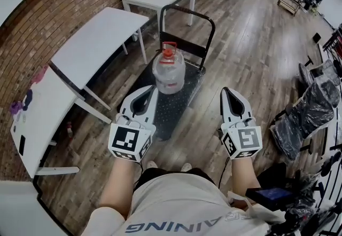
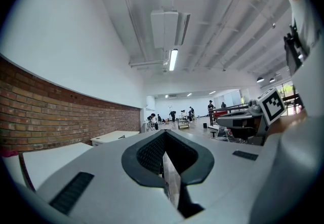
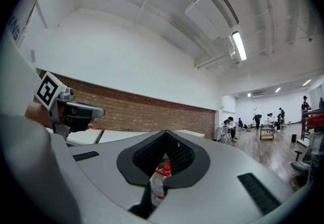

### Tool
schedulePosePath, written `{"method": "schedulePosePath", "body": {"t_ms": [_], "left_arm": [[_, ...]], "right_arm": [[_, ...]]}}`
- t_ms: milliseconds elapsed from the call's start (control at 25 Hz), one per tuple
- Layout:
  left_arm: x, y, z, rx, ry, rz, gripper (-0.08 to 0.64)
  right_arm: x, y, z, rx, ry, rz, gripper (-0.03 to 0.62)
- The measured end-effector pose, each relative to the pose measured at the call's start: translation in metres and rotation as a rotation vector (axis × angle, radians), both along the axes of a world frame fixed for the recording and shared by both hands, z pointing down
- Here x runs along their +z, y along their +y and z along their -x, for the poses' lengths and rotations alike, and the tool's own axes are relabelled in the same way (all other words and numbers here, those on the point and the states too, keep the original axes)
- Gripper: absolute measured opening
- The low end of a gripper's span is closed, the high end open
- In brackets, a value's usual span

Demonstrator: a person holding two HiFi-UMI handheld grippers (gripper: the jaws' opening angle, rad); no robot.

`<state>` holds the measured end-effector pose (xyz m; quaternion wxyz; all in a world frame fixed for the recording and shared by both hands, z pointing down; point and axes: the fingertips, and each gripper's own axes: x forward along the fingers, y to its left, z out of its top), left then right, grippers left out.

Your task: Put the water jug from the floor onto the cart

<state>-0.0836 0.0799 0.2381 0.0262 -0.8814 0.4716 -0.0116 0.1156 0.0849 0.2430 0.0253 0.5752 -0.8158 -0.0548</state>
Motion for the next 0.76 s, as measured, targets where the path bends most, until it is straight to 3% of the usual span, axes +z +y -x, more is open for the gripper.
{"method": "schedulePosePath", "body": {"t_ms": [760], "left_arm": [[0.001, -0.009, 0.037, -0.006, 0.035, 0.012, 0.000]], "right_arm": [[0.001, -0.013, 0.042, -0.024, 0.040, 0.018, 0.003]]}}
